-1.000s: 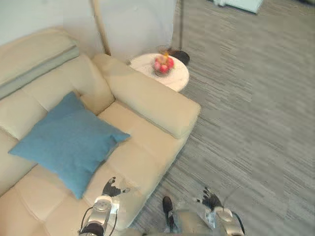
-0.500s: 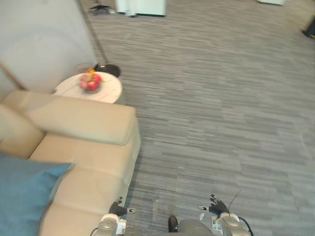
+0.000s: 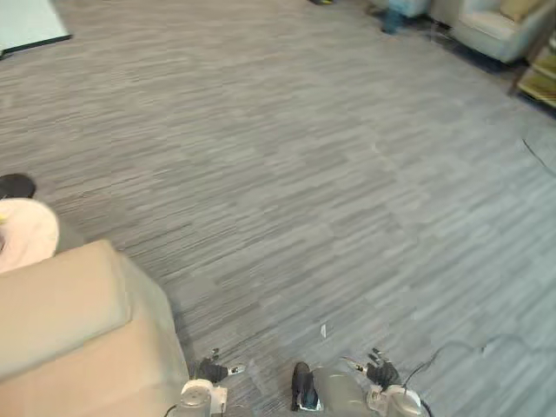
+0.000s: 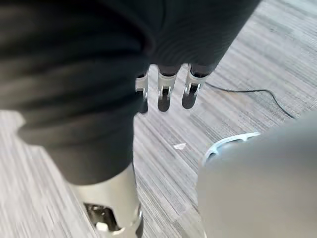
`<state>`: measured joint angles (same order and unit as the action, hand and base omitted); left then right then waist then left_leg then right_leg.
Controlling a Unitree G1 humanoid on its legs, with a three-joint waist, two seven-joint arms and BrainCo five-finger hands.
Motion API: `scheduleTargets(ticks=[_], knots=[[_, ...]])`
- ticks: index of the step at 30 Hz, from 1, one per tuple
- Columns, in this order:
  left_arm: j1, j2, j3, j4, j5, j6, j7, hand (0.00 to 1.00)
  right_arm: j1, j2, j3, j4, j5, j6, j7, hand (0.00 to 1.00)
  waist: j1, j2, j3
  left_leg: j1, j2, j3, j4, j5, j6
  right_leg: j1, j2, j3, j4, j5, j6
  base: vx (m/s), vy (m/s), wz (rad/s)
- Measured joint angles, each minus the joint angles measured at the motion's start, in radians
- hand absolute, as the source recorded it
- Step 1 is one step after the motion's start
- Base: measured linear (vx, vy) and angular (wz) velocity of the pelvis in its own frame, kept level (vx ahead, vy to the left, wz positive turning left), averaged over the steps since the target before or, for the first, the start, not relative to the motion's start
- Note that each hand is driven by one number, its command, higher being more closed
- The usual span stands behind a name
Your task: Pick up cushions and gather them together orderly.
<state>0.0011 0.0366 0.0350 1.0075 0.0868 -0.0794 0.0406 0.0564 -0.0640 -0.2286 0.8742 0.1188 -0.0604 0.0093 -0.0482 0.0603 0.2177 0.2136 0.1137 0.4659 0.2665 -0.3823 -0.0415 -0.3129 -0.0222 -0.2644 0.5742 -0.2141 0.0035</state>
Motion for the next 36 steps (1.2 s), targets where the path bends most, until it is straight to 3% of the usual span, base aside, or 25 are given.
scheduleTargets(ticks=[1,2,4,5,6,7,8,9,10,12,15,18,19,20,22,23,24,25,27,29,30,31,32,33,36], knots=[[0.027,0.018,-0.013,0.034,0.0,-0.001,0.003,0.0,-0.013,-0.039,-0.005,0.052,-0.005,0.0,-0.003,0.0,-0.001,-0.021,-0.011,0.052,0.022,0.002,0.008,-0.003,-0.077,-0.072,-0.101,0.006,0.051,-0.023,-0.032,0.64,-0.648,-0.93],[0.02,0.015,-0.015,0.037,0.0,-0.001,0.003,0.0,-0.013,-0.05,-0.005,0.079,-0.011,0.0,-0.002,0.0,-0.001,-0.009,-0.008,-0.004,0.053,-0.041,0.116,0.024,-0.062,-0.067,-0.085,0.005,0.039,-0.023,-0.065,0.75,-0.73,-1.0],[0.017,-0.014,-0.013,0.044,0.0,-0.002,0.002,0.0,-0.016,-0.081,-0.022,0.122,-0.011,0.002,-0.001,0.0,0.001,0.033,-0.005,-0.041,0.084,-0.101,0.208,0.034,-0.077,-0.027,-0.039,0.012,-0.011,-0.018,-0.099,0.47,-0.342,-0.51],[0.013,-0.028,-0.004,0.042,0.0,-0.004,0.001,0.0,-0.002,-0.093,-0.032,0.124,-0.011,0.013,-0.002,0.0,-0.008,0.047,0.002,-0.057,0.092,-0.134,0.269,0.137,-0.04,0.029,-0.004,0.011,-0.039,-0.032,-0.102,0.42,-0.293,-0.27],[0.013,-0.051,0.035,0.032,-0.001,-0.004,0.0,0.0,0.019,-0.091,-0.032,0.117,-0.01,0.012,-0.002,0.0,-0.013,0.05,0.015,-0.061,0.126,-0.139,0.379,0.193,-0.002,0.093,0.025,-0.005,-0.055,-0.056,-0.099,0.3,-0.25,-0.25],[0.011,-0.05,0.069,0.008,-0.006,-0.004,0.002,0.0,0.035,-0.087,-0.023,0.115,-0.01,0.014,-0.004,0.0,-0.006,0.038,0.038,-0.099,0.17,-0.142,0.56,0.338,0.033,0.166,0.038,0.011,-0.076,-0.088,-0.115,0.28,-0.281,-0.54],[0.011,-0.04,0.075,-0.022,-0.012,-0.005,0.006,0.0,0.052,-0.069,-0.015,0.094,0.013,0.017,-0.008,0.0,0.022,0.016,0.042,-0.17,0.202,-0.155,0.709,0.435,0.031,0.217,0.041,0.053,-0.091,-0.114,-0.137,0.23,-0.146,-0.85],[0.014,-0.046,0.071,-0.034,-0.011,-0.013,0.006,0.0,0.062,-0.062,-0.023,0.074,0.024,0.011,-0.012,0.0,0.031,0.011,0.042,-0.254,0.206,-0.147,0.782,0.301,0.008,0.25,0.039,0.081,-0.111,-0.129,-0.133,0.24,-0.134,-0.88],[0.009,-0.045,0.071,-0.038,-0.011,-0.02,0.006,0.0,0.062,-0.058,-0.037,0.073,0.039,0.008,-0.011,0.0,0.029,0.006,0.039,-0.319,0.196,-0.133,0.766,0.241,0.007,0.272,0.036,0.098,-0.13,-0.133,-0.127,0.25,-0.081,-0.78],[0.004,-0.052,0.052,-0.071,-0.011,-0.026,0.005,0.0,0.066,-0.051,-0.045,0.068,0.041,0.011,-0.012,0.0,0.035,0.002,0.04,-0.427,0.131,-0.119,0.501,0.172,-0.009,0.321,0.032,0.151,-0.162,-0.137,-0.101,0.32,-0.084,-0.76],[0.007,-0.059,0.045,-0.086,-0.011,-0.037,0.013,0.0,0.063,-0.033,-0.061,0.042,0.041,0.007,-0.018,0.0,0.044,-0.003,0.041,-0.446,0.024,-0.175,0.057,0.221,-0.056,0.388,0.033,0.234,-0.183,-0.18,-0.074,0.49,0.021,-0.89],[0.01,-0.056,0.045,-0.092,-0.013,-0.039,0.022,0.0,0.048,-0.019,-0.062,0.046,0.041,0.009,-0.02,0.0,0.056,-0.021,0.028,-0.447,-0.03,-0.24,-0.009,0.375,-0.04,0.475,0.02,0.342,-0.253,-0.199,-0.048,0.62,0.156,-1.06],[0.008,-0.047,0.045,-0.09,-0.014,-0.037,0.021,0.0,0.032,-0.007,-0.062,0.046,0.04,0.009,-0.019,0.0,0.048,-0.058,0.008,-0.444,-0.071,-0.246,0.0,0.373,0.001,0.474,-0.02,0.384,-0.252,-0.199,-0.048,0.71,0.184,-0.79],[0.004,-0.052,0.045,-0.09,-0.018,-0.035,0.021,0.0,0.031,-0.004,-0.065,0.053,0.038,0.009,-0.017,0.0,0.045,-0.081,0.005,-0.43,-0.081,-0.239,0.024,0.344,0.025,0.458,-0.044,0.41,-0.211,-0.191,-0.022,0.7,0.17,-0.73],[0.001,-0.037,0.044,-0.091,-0.034,-0.038,0.02,0.0,0.017,0.017,-0.064,0.065,0.037,0.014,-0.01,0.0,0.06,-0.114,0.012,-0.382,-0.074,-0.174,0.111,0.287,0.029,0.41,-0.054,0.434,-0.007,-0.123,0.05,0.64,0.161,-0.79],[0.003,-0.025,0.038,-0.08,-0.041,-0.034,0.021,0.0,0.018,0.027,-0.057,0.064,0.037,0.013,-0.009,0.0,0.057,-0.12,0.003,-0.333,-0.075,-0.169,0.107,0.27,0.043,0.35,-0.047,0.409,0.154,-0.024,0.084,0.72,0.178,-0.78],[0.002,-0.021,0.014,-0.061,-0.041,-0.024,0.021,0.0,0.021,0.026,-0.04,0.063,0.037,0.009,-0.004,0.0,0.048,-0.101,-0.002,-0.255,-0.072,-0.171,0.056,0.239,0.059,0.262,-0.055,0.379,0.317,0.016,0.096,0.7,0.138,-0.8],[-0.006,-0.014,0.003,-0.042,-0.041,-0.019,0.022,0.0,0.017,0.017,-0.031,0.065,0.037,0.008,-0.002,0.0,0.047,-0.091,-0.004,-0.167,-0.068,-0.172,-0.01,0.207,0.056,0.193,-0.047,0.333,0.405,-0.057,0.058,0.57,0.09,-0.77],[-0.028,-0.007,-0.009,-0.021,-0.049,-0.015,0.025,0.0,0.013,0.0,-0.013,0.06,0.043,0.007,0.001,0.0,0.04,-0.054,0.009,-0.064,-0.048,-0.163,-0.093,0.183,0.043,0.079,-0.027,0.247,0.412,-0.138,-0.006,0.53,0.048,-0.42],[-0.054,-0.006,-0.013,-0.016,-0.051,-0.015,0.026,0.0,0.007,-0.024,-0.005,0.044,0.041,-0.002,0.0,0.0,0.018,-0.037,0.02,-0.022,-0.02,-0.148,-0.107,0.183,0.044,-0.043,-0.01,0.172,0.323,-0.165,-0.01,0.58,-0.042,0.05],[-0.066,-0.008,-0.013,-0.015,-0.051,-0.016,0.026,0.0,0.007,-0.036,-0.004,0.045,0.041,-0.001,-0.001,0.0,0.006,-0.028,0.03,-0.001,-0.003,-0.152,-0.108,0.183,0.043,-0.09,0.003,0.166,0.223,-0.152,0.003,0.44,-0.101,0.32],[-0.065,-0.009,-0.013,-0.013,-0.051,-0.017,0.026,0.0,0.007,-0.042,-0.003,0.045,0.041,-0.001,-0.004,0.0,-0.004,-0.026,0.03,0.013,0.006,-0.159,-0.109,0.178,0.034,-0.11,0.007,0.18,0.084,-0.094,0.017,0.59,-0.173,0.55],[-0.066,-0.001,-0.015,-0.012,-0.051,-0.02,0.025,0.0,0.034,-0.046,-0.003,0.052,0.041,-0.001,-0.007,0.0,-0.012,-0.047,0.025,0.041,-0.007,-0.183,-0.107,0.159,-0.015,-0.096,-0.012,0.197,-0.088,0.127,-0.028,0.69,-0.216,0.35],[-0.073,-0.022,-0.014,0.0,-0.05,-0.022,0.021,0.0,0.013,-0.062,-0.013,0.087,0.041,0.0,-0.013,0.0,-0.007,-0.006,0.041,0.055,0.024,-0.215,-0.1,0.145,-0.035,-0.079,0.013,0.183,-0.036,0.073,-0.076,0.67,-0.218,0.21],[-0.067,-0.034,-0.001,-0.004,-0.048,-0.022,0.021,0.0,0.012,-0.054,-0.064,0.084,0.043,0.0,-0.013,0.0,-0.016,-0.017,0.05,0.022,0.003,-0.253,0.015,0.24,-0.07,-0.035,-0.027,0.17,0.047,-0.026,-0.105,0.45,-0.205,0.36]])
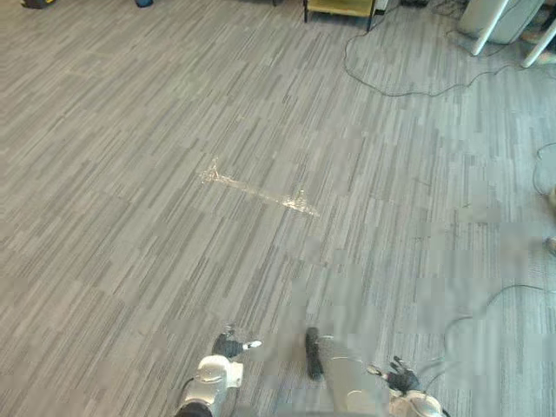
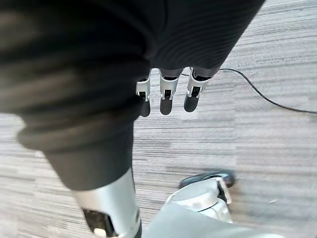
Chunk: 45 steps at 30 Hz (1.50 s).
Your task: Pick up cushions and gather them together orderly.
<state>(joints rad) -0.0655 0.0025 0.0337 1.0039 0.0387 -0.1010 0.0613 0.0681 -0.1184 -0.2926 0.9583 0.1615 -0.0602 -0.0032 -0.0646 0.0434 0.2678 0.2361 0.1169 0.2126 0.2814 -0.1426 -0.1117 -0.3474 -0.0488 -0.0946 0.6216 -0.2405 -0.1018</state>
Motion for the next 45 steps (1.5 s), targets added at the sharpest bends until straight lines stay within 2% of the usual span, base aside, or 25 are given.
scheduleTargets(ticks=[2,3,5,8,11,13,14,16,18,19,21,22,24,27,29,30,32,33,34,35,36,38,39,42,45], knots=[[0.012,-0.025,0.047,-0.016,0.0,0.001,0.002,0.0,0.036,0.024,0.004,-0.019,0.012,0.001,0.001,0.0,-0.006,-0.009,0.006,-0.112,0.061,-0.027,0.351,0.066,-0.036,0.133,-0.007,-0.03,-0.057,-0.056,0.015,0.37,-0.193,0.7],[0.03,-0.046,0.067,-0.049,-0.001,-0.001,0.002,0.0,0.05,0.036,0.002,-0.048,0.022,-0.001,0.001,0.0,0.013,-0.004,0.002,-0.216,0.114,-0.014,0.607,0.058,-0.045,0.199,0.007,-0.038,-0.096,-0.064,0.014,0.29,-0.135,0.17],[0.05,-0.053,0.065,-0.067,-0.001,0.0,0.001,0.0,0.051,0.04,0.002,-0.078,0.048,-0.002,0.001,0.0,0.023,-0.012,0.003,-0.328,0.154,0.054,0.755,0.031,-0.015,0.28,0.006,-0.036,-0.152,-0.082,0.008,0.26,-0.061,-0.05],[0.06,-0.054,0.065,-0.095,-0.001,-0.001,0.002,0.0,0.069,0.039,0.001,-0.08,0.063,0.001,-0.001,0.0,0.037,-0.02,-0.001,-0.425,0.171,0.169,0.652,-0.019,0.031,0.372,-0.014,-0.032,-0.218,-0.102,0.022,0.29,0.016,-0.01],[0.061,-0.054,0.062,-0.103,-0.001,-0.001,0.002,0.0,0.078,0.04,-0.022,-0.075,0.076,0.001,-0.001,0.0,0.057,-0.027,-0.002,-0.446,0.09,0.211,0.211,-0.014,0.034,0.453,-0.049,-0.017,-0.258,-0.126,0.053,0.38,0.103,-0.14],[0.06,-0.053,0.056,-0.102,-0.001,-0.002,0.004,0.0,0.067,0.038,-0.045,-0.065,0.075,-0.001,-0.006,0.0,0.065,-0.025,-0.006,-0.465,0.028,0.147,-0.056,0.038,0.0,0.493,-0.069,0.012,-0.301,-0.15,0.092,0.51,0.218,-0.43],[0.059,-0.053,0.049,-0.096,-0.001,-0.003,0.005,0.0,0.058,0.031,-0.045,-0.052,0.074,-0.001,-0.009,0.0,0.065,-0.018,-0.011,-0.483,0.022,0.114,-0.083,0.043,-0.006,0.511,-0.071,0.024,-0.319,-0.162,0.111,0.46,0.269,-0.47],[0.056,-0.042,0.044,-0.084,-0.002,-0.003,0.004,0.0,0.046,0.03,-0.044,-0.007,0.072,0.0,-0.011,0.0,0.07,-0.038,-0.03,-0.497,-0.018,0.067,-0.05,0.148,0.026,0.567,-0.103,0.059,-0.352,-0.181,0.144,0.49,0.299,-0.43],[0.057,-0.017,0.029,-0.051,-0.001,-0.001,0.004,0.0,0.049,0.044,-0.042,0.026,0.069,0.0,-0.004,0.0,0.056,-0.088,-0.088,-0.508,-0.101,0.056,0.027,0.102,0.102,0.517,-0.178,0.157,-0.246,-0.154,0.197,0.68,0.344,-0.16],[0.058,-0.013,0.022,-0.046,-0.002,-0.002,0.003,0.0,0.05,0.043,-0.045,0.044,0.054,0.001,0.0,0.0,0.056,-0.095,-0.095,-0.501,-0.115,0.062,0.054,0.067,0.105,0.49,-0.187,0.196,-0.163,-0.129,0.224,0.6,0.306,0.1],[0.056,-0.003,0.003,-0.032,-0.002,0.0,0.003,0.0,0.046,0.043,-0.041,0.052,0.032,0.004,0.004,0.0,0.052,-0.111,-0.093,-0.41,-0.15,0.081,0.032,-0.006,0.12,0.359,-0.192,0.271,0.18,0.022,0.32,0.57,0.272,-0.08],[0.058,0.006,-0.004,-0.023,-0.002,0.002,0.003,0.0,0.034,0.041,-0.035,0.053,0.033,0.004,0.004,0.0,0.05,-0.105,-0.089,-0.362,-0.151,0.084,0.012,-0.024,0.126,0.309,-0.188,0.267,0.28,0.025,0.338,0.51,0.215,-0.35],[0.06,0.027,-0.025,0.003,-0.002,0.005,0.002,0.0,0.013,0.03,-0.001,0.05,0.033,0.001,0.007,0.0,0.047,-0.068,-0.07,-0.201,-0.141,0.089,-0.091,-0.037,0.124,0.208,-0.149,0.194,0.386,-0.06,0.248,0.54,0.204,-0.37],[0.044,0.041,-0.021,0.009,-0.003,0.005,0.006,0.0,-0.001,0.015,0.023,0.038,0.034,-0.01,0.008,0.0,0.039,-0.028,-0.049,-0.053,-0.112,0.105,-0.201,-0.055,0.131,0.031,-0.078,0.043,0.259,-0.12,0.156,0.5,0.064,-0.16],[0.044,0.052,-0.021,0.011,-0.002,0.004,0.006,0.0,-0.01,0.009,0.024,0.038,0.034,-0.008,0.005,0.0,0.031,-0.033,-0.039,-0.018,-0.115,0.106,-0.225,-0.065,0.119,-0.021,-0.052,-0.019,0.006,-0.045,0.142,0.46,-0.038,0.25],[0.044,0.062,-0.019,0.015,-0.002,0.004,0.005,0.0,0.001,0.008,0.024,0.042,0.034,-0.007,0.005,0.0,0.002,-0.056,-0.032,0.026,-0.132,0.086,-0.233,-0.084,0.089,-0.032,-0.046,-0.021,-0.123,0.142,0.058,0.39,-0.057,0.43],[0.04,0.023,-0.003,0.029,-0.002,0.002,0.003,0.0,-0.007,-0.011,0.02,0.038,0.034,-0.008,0.002,0.0,0.016,-0.001,-0.026,0.044,-0.092,0.071,-0.224,-0.067,0.046,-0.023,-0.035,-0.034,-0.076,0.12,0.041,0.59,-0.097,0.07],[0.038,0.012,-0.002,0.03,-0.001,0.004,0.002,0.0,-0.007,-0.016,0.011,0.035,0.034,-0.009,0.002,0.0,0.006,-0.003,-0.021,0.048,-0.101,0.043,-0.224,-0.038,0.04,-0.041,-0.051,-0.027,-0.006,0.109,0.033,0.54,-0.171,0.23],[0.032,-0.008,0.004,0.028,0.0,0.004,-0.001,0.0,0.008,-0.016,-0.004,0.036,0.034,-0.008,0.004,0.0,-0.013,-0.014,-0.015,0.09,-0.119,0.006,-0.211,-0.004,0.035,-0.104,-0.073,-0.033,0.147,0.049,0.069,0.37,-0.236,0.48],[0.058,-0.016,0.023,0.026,0.002,0.003,-0.001,0.0,0.028,-0.005,-0.003,0.034,0.034,-0.008,0.004,0.0,-0.005,-0.013,-0.035,0.1,-0.112,0.002,-0.17,-0.019,0.02,-0.053,-0.071,-0.045,0.031,0.054,0.083,0.36,-0.281,0.57],[0.062,-0.023,0.039,0.03,0.009,0.003,-0.003,0.0,0.049,0.006,-0.004,0.026,0.035,-0.008,0.004,0.0,-0.011,-0.024,-0.039,0.088,-0.109,-0.008,-0.078,-0.042,-0.002,-0.013,-0.084,-0.068,-0.005,0.017,0.023,0.39,-0.281,0.48],[0.07,-0.054,0.058,0.009,0.012,0.004,-0.007,0.0,0.085,0.021,-0.004,-0.017,0.037,-0.006,0.002,0.0,-0.016,0.015,-0.048,-0.08,0.005,-0.005,0.352,-0.02,-0.098,0.094,-0.036,-0.11,-0.062,-0.038,0.047,0.36,-0.209,0.36],[0.079,-0.054,0.071,-0.014,0.012,0.004,-0.008,0.0,0.09,0.032,0.002,-0.043,0.035,-0.001,0.002,0.0,-0.006,0.013,-0.045,-0.161,0.058,0.006,0.552,-0.007,-0.108,0.141,-0.022,-0.113,-0.082,-0.053,0.034,0.31,-0.144,0.01],[0.084,-0.055,0.09,-0.063,-0.002,0.002,-0.006,0.0,0.097,0.036,0.014,-0.08,0.058,-0.001,0.001,0.0,0.018,-0.009,-0.035,-0.305,0.13,0.102,0.714,-0.04,-0.029,0.279,-0.013,-0.103,-0.156,-0.089,0.005,0.39,-0.134,-0.19],[0.079,-0.056,0.086,-0.081,-0.002,0.0,-0.006,0.0,0.09,0.039,0.011,-0.087,0.076,-0.001,0.002,0.0,0.039,-0.024,-0.035,-0.377,0.098,0.187,0.423,-0.067,0.019,0.377,-0.047,-0.072,-0.226,-0.089,0.032,0.37,0.006,-0.34]])
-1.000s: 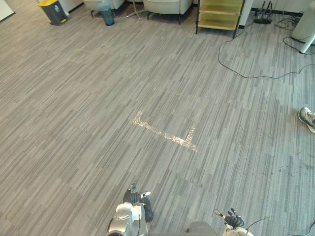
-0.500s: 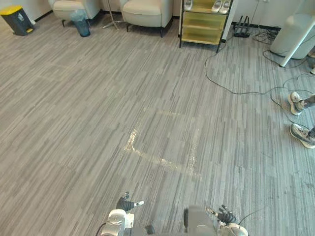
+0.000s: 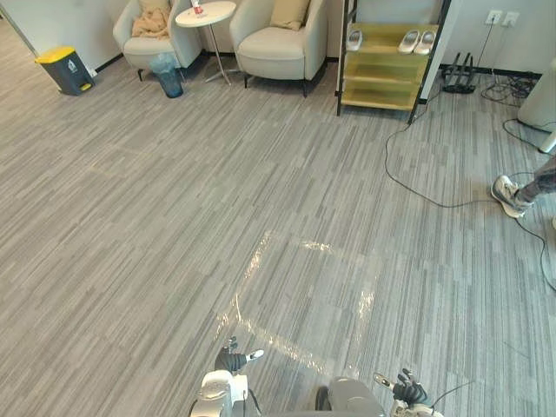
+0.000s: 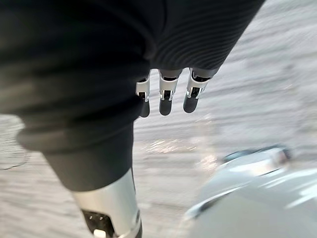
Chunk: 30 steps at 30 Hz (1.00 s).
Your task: Pick up cushions and gather them together orderly.
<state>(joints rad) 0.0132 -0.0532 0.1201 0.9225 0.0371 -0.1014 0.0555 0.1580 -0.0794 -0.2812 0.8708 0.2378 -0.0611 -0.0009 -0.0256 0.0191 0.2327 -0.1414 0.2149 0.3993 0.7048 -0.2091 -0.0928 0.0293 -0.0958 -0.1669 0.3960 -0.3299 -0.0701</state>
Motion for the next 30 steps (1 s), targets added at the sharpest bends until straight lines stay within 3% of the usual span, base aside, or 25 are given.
scheduleTargets(ticks=[1,2,3,5,6,8,9,10,11,12,13,15,17,19,20,21,23,25,27,28,29,30], knots=[[0.001,0.0,-0.002,0.0,0.0,0.0,0.0,0.0,-0.001,0.0,-0.003,0.0,0.0,0.0,0.0,0.0,0.004,-0.001,0.001,0.002,-0.016,0.0,-0.09,0.001,-0.001,0.009,-0.006,0.01,-0.006,-0.005,0.007,0.42,0.082,-0.53],[-0.005,0.0,-0.002,0.0,0.0,0.0,0.001,0.0,-0.005,0.0,-0.016,0.008,-0.002,0.0,-0.001,0.0,0.016,-0.002,0.001,-0.001,-0.074,-0.027,-0.328,0.028,-0.009,0.039,-0.025,0.034,-0.021,-0.021,0.035,0.46,0.115,-0.46],[-0.01,0.0,-0.004,0.002,0.0,0.0,0.001,0.0,-0.006,0.0,-0.023,0.012,-0.003,0.001,-0.001,0.0,0.017,-0.002,0.001,-0.001,-0.102,-0.054,-0.425,0.06,-0.01,0.059,-0.032,0.044,-0.033,-0.031,0.053,0.59,0.18,-0.52],[-0.009,0.0,-0.005,0.004,0.0,0.0,0.003,0.0,-0.006,-0.001,-0.027,0.013,-0.003,0.0,-0.003,0.0,0.017,0.002,-0.001,-0.002,-0.127,-0.085,-0.511,0.116,-0.016,0.105,-0.037,0.06,-0.058,-0.055,0.091,0.54,0.225,-0.4],[-0.007,0.002,-0.006,0.014,-0.001,0.0,0.004,0.0,-0.002,-0.003,-0.026,0.019,-0.004,0.0,-0.003,0.0,0.024,0.002,-0.005,0.0,-0.154,-0.136,-0.514,0.21,0.021,0.148,-0.042,0.096,-0.068,-0.087,0.127,0.45,0.244,-0.55],[-0.014,0.011,-0.025,0.027,-0.002,0.001,0.005,0.0,-0.01,-0.001,-0.015,0.049,-0.006,0.0,-0.002,0.0,0.018,-0.038,-0.042,-0.002,-0.205,-0.13,-0.47,0.178,0.063,0.154,-0.093,0.15,-0.05,-0.089,0.15,0.6,0.265,-0.29],[-0.018,0.019,-0.046,0.035,-0.002,0.0,0.002,0.0,-0.009,0.004,-0.009,0.065,-0.03,0.002,0.001,0.0,0.019,-0.066,-0.067,-0.007,-0.242,-0.11,-0.45,0.138,0.084,0.111,-0.129,0.201,0.035,-0.076,0.169,0.7,0.292,0.06],[-0.018,0.018,-0.06,0.044,-0.003,0.0,0.001,0.0,-0.011,0.006,-0.009,0.071,-0.044,0.004,0.002,0.0,0.024,-0.072,-0.071,0.005,-0.257,-0.104,-0.444,0.118,0.097,0.07,-0.138,0.235,0.127,-0.053,0.192,0.63,0.3,0.05],[-0.015,0.02,-0.072,0.059,-0.003,0.003,0.0,0.0,-0.02,0.009,-0.01,0.074,-0.044,0.004,0.003,0.0,0.027,-0.068,-0.069,0.037,-0.266,-0.108,-0.459,0.101,0.116,0.01,-0.135,0.266,0.276,0.008,0.212,0.48,0.219,0.03],[-0.015,0.022,-0.075,0.062,-0.003,0.003,0.001,0.0,-0.029,0.009,-0.01,0.083,-0.044,0.003,0.005,0.0,0.025,-0.064,-0.067,0.057,-0.267,-0.111,-0.472,0.097,0.121,-0.015,-0.13,0.271,0.335,0.005,0.219,0.43,0.181,-0.02],[-0.023,0.032,-0.085,0.07,-0.006,0.006,0.001,0.0,-0.053,0.001,-0.009,0.1,-0.045,0.004,0.008,0.0,0.024,-0.042,-0.054,0.134,-0.263,-0.12,-0.525,0.092,0.124,-0.066,-0.112,0.256,0.426,-0.035,0.215,0.38,0.137,-0.07],[-0.019,0.046,-0.101,0.083,-0.021,0.006,0.003,0.0,-0.075,-0.014,-0.008,0.102,-0.045,0.002,0.009,0.0,0.023,0.008,-0.045,0.235,-0.237,-0.121,-0.598,0.092,0.124,-0.136,-0.084,0.176,0.415,-0.08,0.164,0.36,0.104,-0.11],[-0.018,0.071,-0.102,0.091,-0.022,0.006,0.006,0.0,-0.084,-0.016,-0.002,0.102,-0.045,0.001,0.009,0.0,0.02,0.022,-0.043,0.272,-0.221,-0.109,-0.607,0.092,0.123,-0.217,-0.073,0.122,0.326,-0.076,0.156,0.25,-0.011,0.0],[-0.017,0.084,-0.101,0.091,-0.022,0.006,0.01,0.0,-0.093,-0.025,0.001,0.102,-0.043,0.0,0.006,0.0,0.011,0.026,-0.039,0.293,-0.207,-0.11,-0.615,0.082,0.106,-0.287,-0.057,0.112,0.225,-0.034,0.142,0.29,-0.095,0.14],[-0.014,0.091,-0.103,0.092,-0.022,0.005,0.009,0.0,-0.096,-0.032,0.011,0.106,-0.044,0.0,0.003,0.0,0.009,0.014,-0.034,0.312,-0.207,-0.113,-0.615,0.06,0.072,-0.313,-0.049,0.111,0.09,0.082,0.131,0.3,-0.143,0.25],[-0.013,0.092,-0.1,0.109,-0.023,0.005,0.01,0.0,-0.098,-0.044,0.011,0.125,-0.044,0.0,0.003,0.0,0.004,0.015,-0.022,0.338,-0.208,-0.137,-0.612,0.032,0.033,-0.314,-0.04,0.119,0.083,0.179,0.119,0.3,-0.143,0.18],[-0.012,0.072,-0.098,0.121,-0.021,0.003,0.005,0.0,-0.098,-0.063,0.009,0.143,-0.044,0.001,0.002,0.0,0.009,0.036,-0.031,0.327,-0.182,-0.137,-0.578,0.032,0.026,-0.315,-0.025,0.113,0.095,0.141,0.101,0.29,-0.185,-0.07],[-0.02,0.061,-0.096,0.126,-0.021,0.003,0.004,0.0,-0.092,-0.073,0.006,0.146,-0.044,0.001,0.002,0.0,0.002,0.038,-0.028,0.292,-0.164,-0.138,-0.463,0.033,0.02,-0.287,-0.026,0.107,0.097,0.111,0.091,0.28,-0.235,0.07],[-0.014,0.029,-0.056,0.102,-0.021,0.003,0.002,0.0,-0.046,-0.065,0.012,0.122,-0.044,0.002,0.002,0.0,-0.006,0.032,-0.021,0.177,-0.091,-0.164,-0.099,0.072,-0.049,-0.182,-0.026,0.076,0.074,0.073,0.077,0.23,-0.175,0.3],[-0.008,0.024,-0.05,0.085,-0.021,0.003,0.001,0.0,-0.038,-0.059,0.017,0.116,-0.044,0.002,0.001,0.0,-0.005,0.03,-0.02,0.137,-0.065,-0.162,0.002,0.074,-0.054,-0.155,-0.025,0.07,0.066,0.061,0.068,0.24,-0.128,0.16],[-0.001,0.019,-0.046,0.06,-0.021,0.002,0.001,0.0,-0.021,-0.056,0.021,0.104,-0.043,0.002,0.001,0.0,-0.004,0.027,-0.018,0.084,-0.031,-0.154,0.13,0.06,-0.033,-0.112,-0.022,0.064,0.054,0.036,0.053,0.17,-0.081,-0.03],[-0.001,0.017,-0.042,0.048,-0.02,0.002,0.001,0.0,-0.015,-0.051,0.018,0.085,-0.043,0.002,0.001,0.0,-0.002,0.025,-0.017,0.057,-0.017,-0.144,0.157,0.047,-0.024,-0.088,-0.02,0.07,0.043,0.027,0.05,0.2,-0.057,-0.14]])
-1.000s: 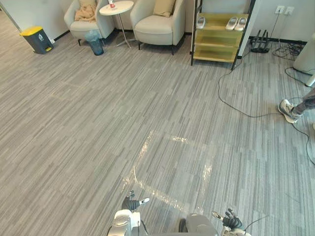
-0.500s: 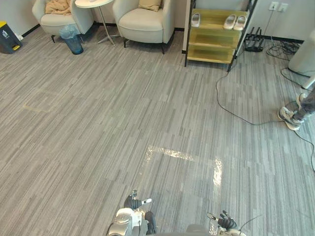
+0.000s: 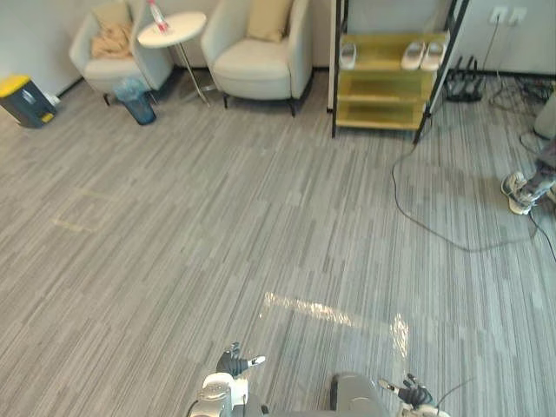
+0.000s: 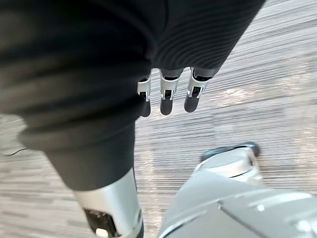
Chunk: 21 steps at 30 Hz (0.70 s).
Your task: Pick up cushions and gather them together orderly.
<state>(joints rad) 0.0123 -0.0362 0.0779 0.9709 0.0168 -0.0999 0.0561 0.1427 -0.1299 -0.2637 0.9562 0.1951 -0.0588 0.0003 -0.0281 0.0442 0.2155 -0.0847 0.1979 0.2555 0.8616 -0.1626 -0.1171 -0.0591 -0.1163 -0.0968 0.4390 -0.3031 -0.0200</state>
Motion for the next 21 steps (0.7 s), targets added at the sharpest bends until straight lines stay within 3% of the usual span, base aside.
scheduleTargets(ticks=[2,4,5,6,7,9,11,15,21], knots=[[-0.007,-0.004,0.003,-0.008,0.0,0.0,0.002,0.0,-0.003,0.006,-0.01,-0.005,0.001,-0.001,-0.001,0.0,0.006,-0.002,0.001,-0.033,0.003,0.018,-0.044,-0.021,0.014,0.029,0.0,0.024,-0.02,-0.005,0.006,0.19,0.042,-0.42],[-0.014,-0.009,0.003,-0.013,0.0,-0.001,0.002,0.0,-0.008,0.013,-0.013,-0.005,0.001,-0.001,-0.001,0.0,0.027,-0.003,0.001,-0.041,-0.039,0.004,-0.229,-0.043,0.018,0.038,-0.005,0.078,-0.031,-0.006,0.022,0.26,0.148,-0.8],[-0.015,-0.013,0.001,-0.007,0.0,0.0,0.001,0.0,-0.009,0.014,-0.028,0.003,0.0,0.0,0.0,0.0,0.026,0.0,0.0,-0.016,-0.099,-0.062,-0.456,-0.029,0.014,0.04,-0.007,0.109,-0.036,-0.011,0.047,0.23,0.148,-0.59],[-0.015,-0.014,-0.001,-0.005,0.0,0.0,0.001,0.0,-0.008,0.013,-0.03,0.004,0.0,0.001,0.0,0.0,0.026,0.003,-0.002,-0.006,-0.111,-0.083,-0.521,-0.008,0.013,0.039,-0.005,0.117,-0.036,-0.014,0.052,0.27,0.21,-0.68],[-0.01,-0.014,-0.013,0.005,0.0,0.0,0.0,0.0,0.003,0.008,-0.037,0.003,-0.001,0.001,0.0,0.0,0.024,0.03,-0.017,0.0,-0.119,-0.134,-0.657,0.11,0.017,0.026,0.019,0.135,-0.03,-0.03,0.08,0.21,0.176,-0.49],[-0.014,0.01,-0.011,0.003,0.0,0.002,0.002,0.0,0.012,0.036,-0.049,0.004,-0.002,0.009,0.001,0.0,0.016,-0.019,-0.027,0.03,-0.169,-0.121,-0.676,0.087,0.035,0.055,-0.029,0.161,-0.054,-0.046,0.114,0.33,0.195,-0.28],[-0.019,0.023,-0.028,0.003,0.0,0.001,0.002,0.0,0.024,0.055,-0.05,0.006,-0.001,0.012,0.0,0.0,0.016,-0.047,-0.04,0.047,-0.207,-0.105,-0.707,0.079,0.049,0.068,-0.069,0.166,-0.086,-0.041,0.133,0.28,0.176,-0.07],[-0.012,0.032,-0.069,0.023,0.0,0.003,0.002,0.0,0.002,0.055,-0.068,0.035,-0.001,0.011,0.002,0.0,0.017,-0.04,-0.045,0.088,-0.24,-0.104,-0.725,0.066,0.071,0.122,-0.1,0.167,-0.137,-0.01,0.148,0.23,0.123,0.01],[0.005,0.054,-0.116,0.041,0.0,0.003,0.002,0.0,-0.027,0.045,-0.089,0.082,-0.001,0.011,0.001,0.0,0.022,-0.014,-0.063,0.123,-0.22,-0.12,-0.755,0.066,0.071,0.17,-0.074,0.162,-0.204,0.045,0.141,0.12,-0.019,0.0]])
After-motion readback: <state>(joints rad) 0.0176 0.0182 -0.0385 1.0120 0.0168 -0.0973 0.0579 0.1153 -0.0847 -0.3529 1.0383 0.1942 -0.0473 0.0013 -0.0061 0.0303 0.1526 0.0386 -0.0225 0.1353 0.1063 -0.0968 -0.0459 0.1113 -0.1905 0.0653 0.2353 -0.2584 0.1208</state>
